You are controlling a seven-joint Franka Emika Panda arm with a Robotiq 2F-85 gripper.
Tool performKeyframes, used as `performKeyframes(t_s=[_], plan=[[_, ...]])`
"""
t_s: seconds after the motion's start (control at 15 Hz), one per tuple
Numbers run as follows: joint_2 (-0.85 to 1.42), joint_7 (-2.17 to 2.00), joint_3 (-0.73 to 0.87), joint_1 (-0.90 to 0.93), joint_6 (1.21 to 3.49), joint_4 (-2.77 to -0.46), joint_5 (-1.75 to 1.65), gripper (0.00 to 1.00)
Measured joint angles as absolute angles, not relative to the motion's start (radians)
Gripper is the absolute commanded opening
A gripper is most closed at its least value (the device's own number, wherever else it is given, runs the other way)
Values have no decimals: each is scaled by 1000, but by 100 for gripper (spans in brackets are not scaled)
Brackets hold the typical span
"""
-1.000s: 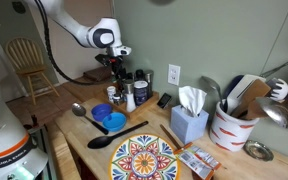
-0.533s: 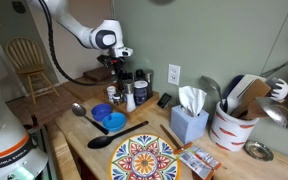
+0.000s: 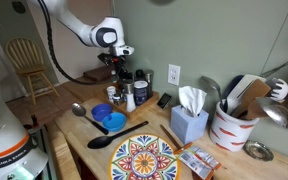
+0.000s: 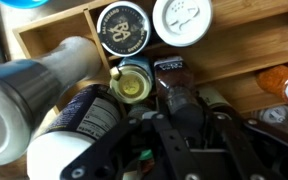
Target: Remove one bottle from the box
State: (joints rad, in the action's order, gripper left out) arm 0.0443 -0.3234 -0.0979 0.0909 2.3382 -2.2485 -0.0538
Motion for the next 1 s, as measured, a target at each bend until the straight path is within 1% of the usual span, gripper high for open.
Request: performKeyframes(t_s=[0.67, 1.0], plan=[[-150, -168, -82, 81, 2012, -2106, 95, 8], [-225, -159, -18, 27, 1951, -2017, 100, 8]])
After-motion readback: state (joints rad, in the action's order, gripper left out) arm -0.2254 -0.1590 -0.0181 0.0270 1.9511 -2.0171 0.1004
